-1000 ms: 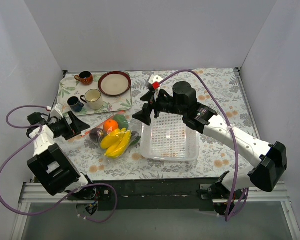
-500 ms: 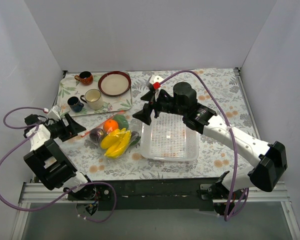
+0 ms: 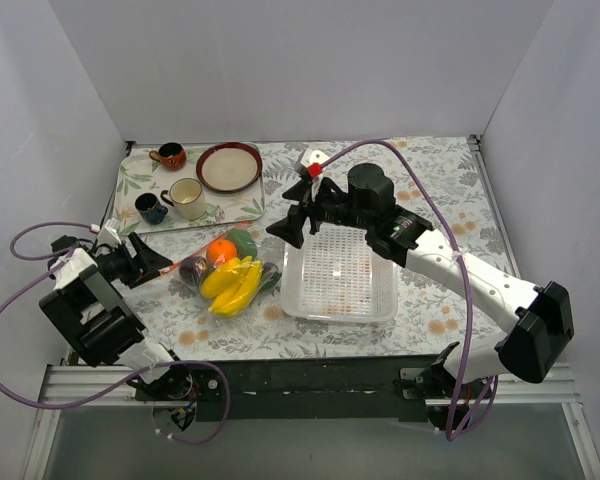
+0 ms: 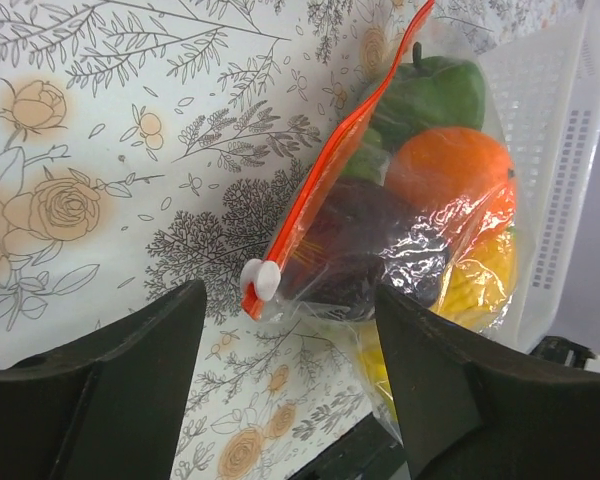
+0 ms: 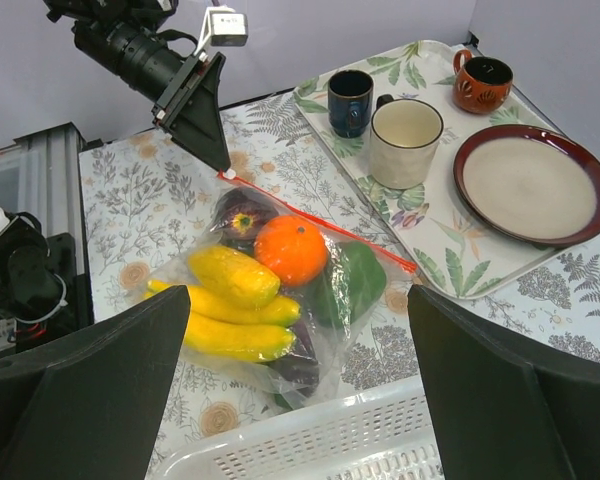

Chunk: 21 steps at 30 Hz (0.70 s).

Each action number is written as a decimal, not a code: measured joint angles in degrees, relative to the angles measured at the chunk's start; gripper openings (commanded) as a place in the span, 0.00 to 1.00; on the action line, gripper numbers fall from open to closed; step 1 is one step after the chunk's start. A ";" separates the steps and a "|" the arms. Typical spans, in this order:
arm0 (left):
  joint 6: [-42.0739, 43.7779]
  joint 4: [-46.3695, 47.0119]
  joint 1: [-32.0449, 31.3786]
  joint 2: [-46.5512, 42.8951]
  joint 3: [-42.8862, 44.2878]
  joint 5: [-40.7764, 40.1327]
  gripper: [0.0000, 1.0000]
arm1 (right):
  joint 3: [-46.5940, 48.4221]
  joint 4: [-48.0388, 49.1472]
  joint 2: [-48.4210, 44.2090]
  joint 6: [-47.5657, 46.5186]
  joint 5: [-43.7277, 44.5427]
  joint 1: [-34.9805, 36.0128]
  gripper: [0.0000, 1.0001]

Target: Open the zip-top bag and remove the fake food

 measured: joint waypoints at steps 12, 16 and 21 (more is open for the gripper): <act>-2.89 1.57 -4.37 6.21 0.07 3.06 0.35 | -0.26 1.03 0.37 0.94 -0.39 -0.85 0.99; -4.72 3.08 -5.60 6.21 0.33 3.39 0.08 | -0.26 1.03 0.74 1.29 -0.57 -0.90 0.98; -6.23 4.66 -5.95 5.92 0.55 3.37 0.01 | -0.26 1.01 1.33 1.53 -0.85 -0.90 0.98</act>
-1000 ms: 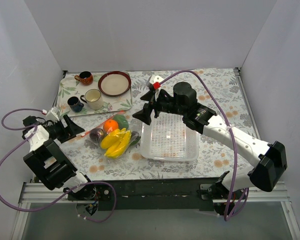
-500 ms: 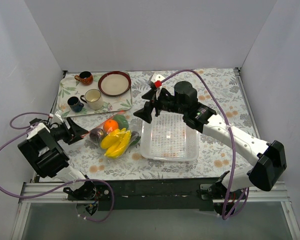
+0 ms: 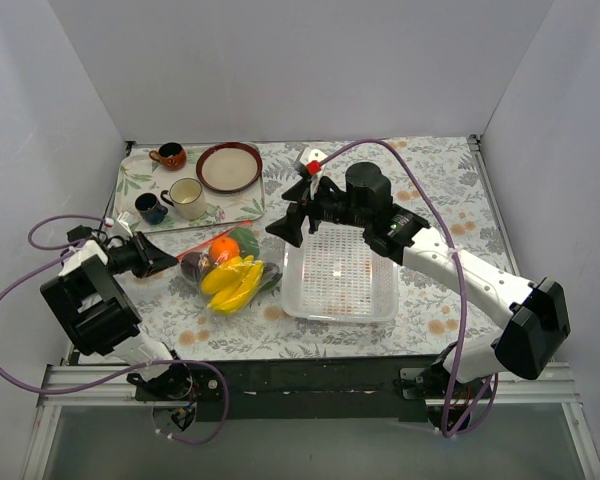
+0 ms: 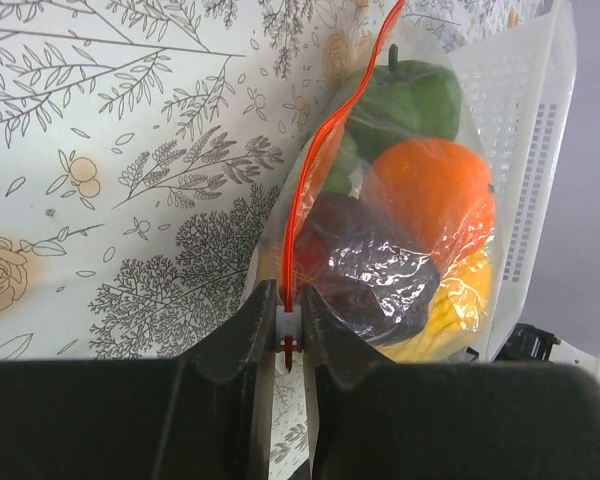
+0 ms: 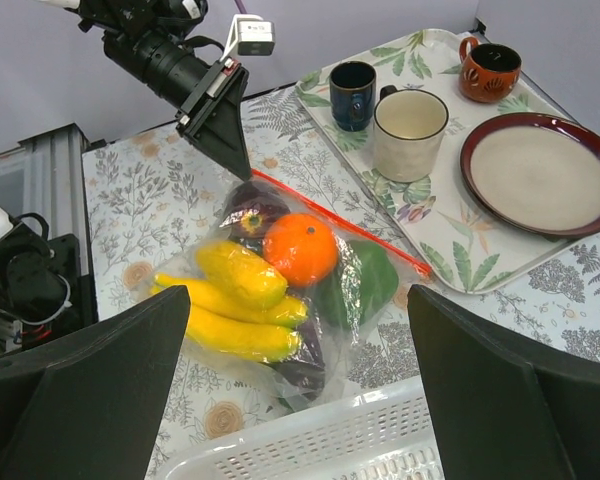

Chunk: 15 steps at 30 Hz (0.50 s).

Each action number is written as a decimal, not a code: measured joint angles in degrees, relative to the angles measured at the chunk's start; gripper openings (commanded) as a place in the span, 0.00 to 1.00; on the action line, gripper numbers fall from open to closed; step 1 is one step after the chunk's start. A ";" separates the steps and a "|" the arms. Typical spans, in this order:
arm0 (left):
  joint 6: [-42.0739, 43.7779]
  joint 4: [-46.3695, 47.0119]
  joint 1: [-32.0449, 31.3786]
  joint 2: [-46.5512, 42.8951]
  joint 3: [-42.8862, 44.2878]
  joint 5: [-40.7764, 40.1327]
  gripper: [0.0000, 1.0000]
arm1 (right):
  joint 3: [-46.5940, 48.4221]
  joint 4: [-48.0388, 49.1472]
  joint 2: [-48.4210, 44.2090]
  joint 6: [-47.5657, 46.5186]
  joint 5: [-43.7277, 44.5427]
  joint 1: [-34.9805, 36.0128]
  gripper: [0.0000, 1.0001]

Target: Open the zip-top bag and remove the fake food

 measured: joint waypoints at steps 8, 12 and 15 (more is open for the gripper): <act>-5.01 1.90 -3.93 -2.78 5.31 0.24 0.00 | 0.85 -0.04 0.87 0.07 -1.09 -0.02 0.99; -8.55 3.19 -10.84 -3.58 14.19 1.81 0.00 | 2.89 -0.11 1.81 0.04 -1.51 -0.02 0.99; -10.60 4.22 -16.15 -3.52 21.46 3.52 0.00 | 5.35 -0.48 2.73 -0.11 -1.73 -0.02 0.98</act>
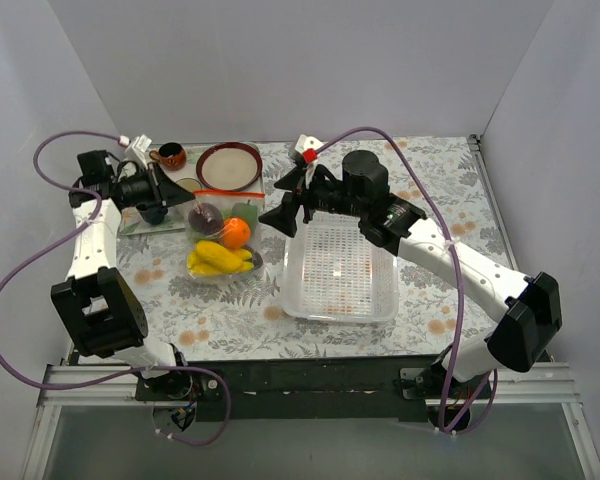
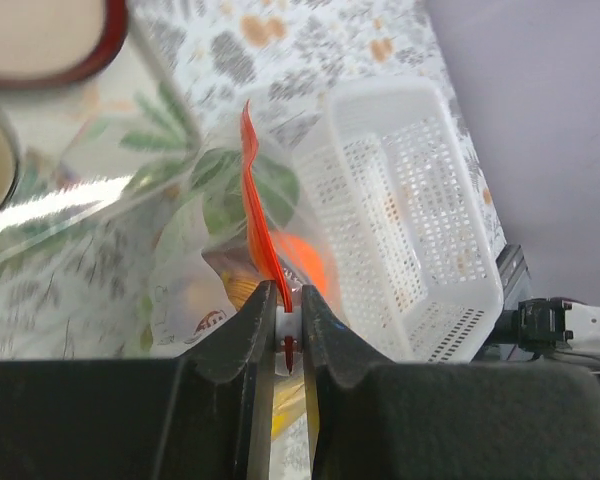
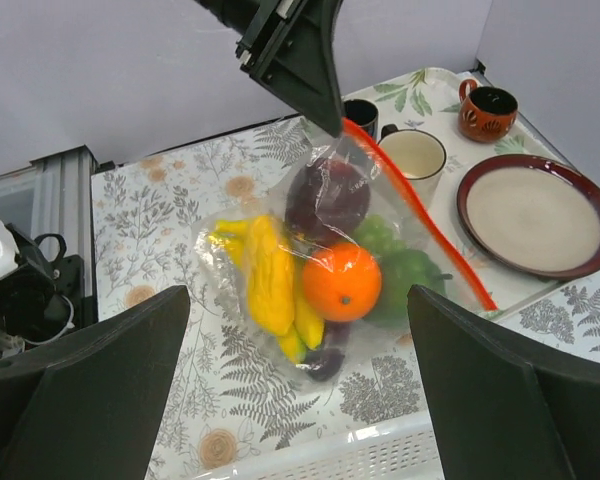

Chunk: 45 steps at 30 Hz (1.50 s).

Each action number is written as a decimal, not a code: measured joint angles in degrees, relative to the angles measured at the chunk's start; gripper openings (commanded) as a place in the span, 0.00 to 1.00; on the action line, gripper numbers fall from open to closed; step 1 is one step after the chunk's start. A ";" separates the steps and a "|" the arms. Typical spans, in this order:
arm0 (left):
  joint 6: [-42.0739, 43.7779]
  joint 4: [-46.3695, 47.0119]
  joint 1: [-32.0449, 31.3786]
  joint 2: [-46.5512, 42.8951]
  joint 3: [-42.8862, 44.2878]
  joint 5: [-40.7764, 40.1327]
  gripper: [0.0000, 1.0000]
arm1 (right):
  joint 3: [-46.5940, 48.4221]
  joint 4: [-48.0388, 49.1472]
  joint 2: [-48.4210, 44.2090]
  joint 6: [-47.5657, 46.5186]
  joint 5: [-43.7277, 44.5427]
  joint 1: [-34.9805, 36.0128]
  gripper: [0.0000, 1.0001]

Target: Open the zip-top bag and remove the fake food

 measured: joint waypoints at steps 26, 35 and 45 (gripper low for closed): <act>31.78 -33.97 -11.10 0.04 26.18 6.99 0.00 | 19.41 -8.74 10.88 -15.08 -2.71 0.02 0.98; 40.74 -38.97 -11.67 -0.85 26.62 6.08 0.02 | 20.81 -13.40 14.88 -21.07 -7.78 0.02 0.99; 41.92 -39.28 -15.06 -2.01 28.87 2.67 0.04 | 26.86 -12.72 18.12 -22.29 -14.19 0.02 0.91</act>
